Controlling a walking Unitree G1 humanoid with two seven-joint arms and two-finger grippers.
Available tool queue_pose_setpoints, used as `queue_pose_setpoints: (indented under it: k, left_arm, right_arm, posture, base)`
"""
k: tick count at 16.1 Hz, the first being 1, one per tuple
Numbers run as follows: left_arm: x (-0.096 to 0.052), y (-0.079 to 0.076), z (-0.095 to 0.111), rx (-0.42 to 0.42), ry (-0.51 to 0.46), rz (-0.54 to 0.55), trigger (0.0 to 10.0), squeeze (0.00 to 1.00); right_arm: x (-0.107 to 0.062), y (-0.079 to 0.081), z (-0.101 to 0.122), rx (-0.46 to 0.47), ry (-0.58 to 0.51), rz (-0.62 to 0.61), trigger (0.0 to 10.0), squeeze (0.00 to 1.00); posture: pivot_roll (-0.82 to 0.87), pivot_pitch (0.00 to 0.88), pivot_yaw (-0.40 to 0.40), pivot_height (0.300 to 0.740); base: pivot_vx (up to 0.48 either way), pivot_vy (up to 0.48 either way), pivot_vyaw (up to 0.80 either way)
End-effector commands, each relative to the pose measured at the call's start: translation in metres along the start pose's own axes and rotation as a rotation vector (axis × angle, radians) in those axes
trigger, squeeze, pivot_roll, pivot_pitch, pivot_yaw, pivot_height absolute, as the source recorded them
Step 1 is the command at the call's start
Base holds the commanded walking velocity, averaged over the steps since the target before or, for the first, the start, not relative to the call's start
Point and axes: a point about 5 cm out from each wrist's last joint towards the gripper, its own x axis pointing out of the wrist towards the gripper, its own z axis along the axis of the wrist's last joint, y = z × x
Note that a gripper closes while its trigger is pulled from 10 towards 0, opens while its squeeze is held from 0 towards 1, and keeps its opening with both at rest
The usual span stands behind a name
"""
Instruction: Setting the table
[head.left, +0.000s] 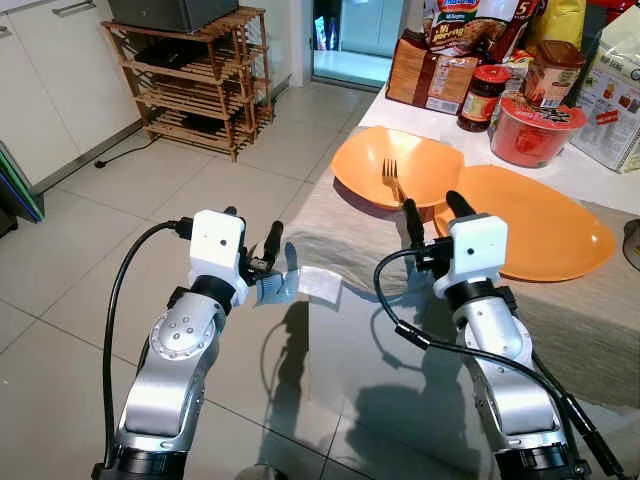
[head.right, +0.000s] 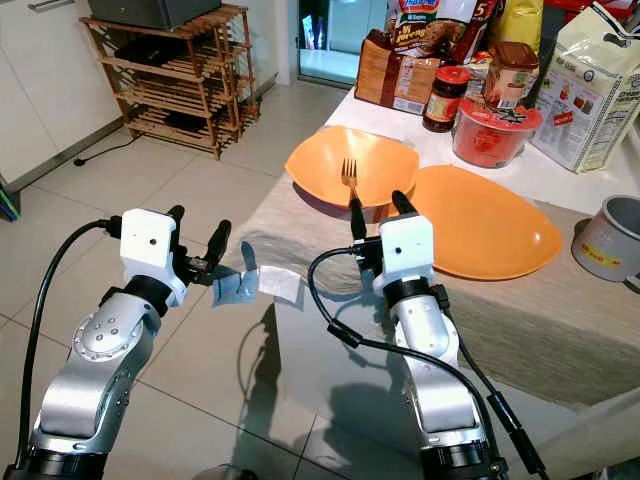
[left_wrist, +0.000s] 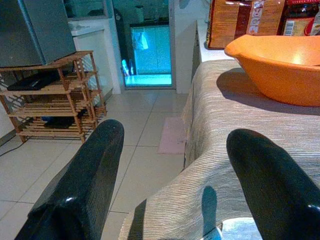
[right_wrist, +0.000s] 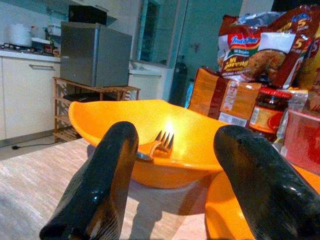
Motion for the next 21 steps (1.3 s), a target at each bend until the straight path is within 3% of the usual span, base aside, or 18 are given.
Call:
queue_pose_setpoints:
  k: [1, 11, 12, 13, 21]
  left_arm:
    - [0.0036, -0.0019, 0.0059, 0.013, -0.026, -0.006, 10.0, 0.00]
    - [0.0051, -0.0025, 0.0104, 0.023, -0.046, -0.005, 10.0, 0.00]
    - [0.0052, -0.0025, 0.0107, 0.023, -0.047, -0.005, 10.0, 0.00]
    - [0.0055, -0.0026, 0.0111, 0.023, -0.049, -0.005, 10.0, 0.00]
    - [0.0074, -0.0031, 0.0144, 0.019, -0.057, -0.003, 10.0, 0.00]
  right_arm:
    - [-0.0008, 0.0013, -0.0036, 0.037, 0.025, 0.009, 10.0, 0.00]
    - [0.0024, 0.0057, -0.0084, 0.072, 0.052, 0.052, 10.0, 0.00]
    - [0.0028, 0.0052, -0.0113, 0.098, 0.075, 0.041, 3.0, 0.00]
    - [0.0032, 0.0054, -0.0120, 0.103, 0.080, 0.047, 0.0, 0.00]
    - [0.0031, 0.0070, -0.0105, 0.110, 0.075, 0.067, 0.0, 0.00]
  posture:
    - [0.04, 0.000, 0.018, 0.740]
    - [0.05, 0.001, 0.019, 0.740]
    - [0.05, 0.002, 0.019, 0.740]
    - [0.05, 0.004, 0.019, 0.740]
    - [0.04, 0.014, 0.019, 0.740]
  base:
    - [0.000, 0.000, 0.00]
    - [0.000, 0.000, 0.00]
    - [0.000, 0.000, 0.00]
    - [0.000, 0.000, 0.00]
    - [0.000, 0.000, 0.00]
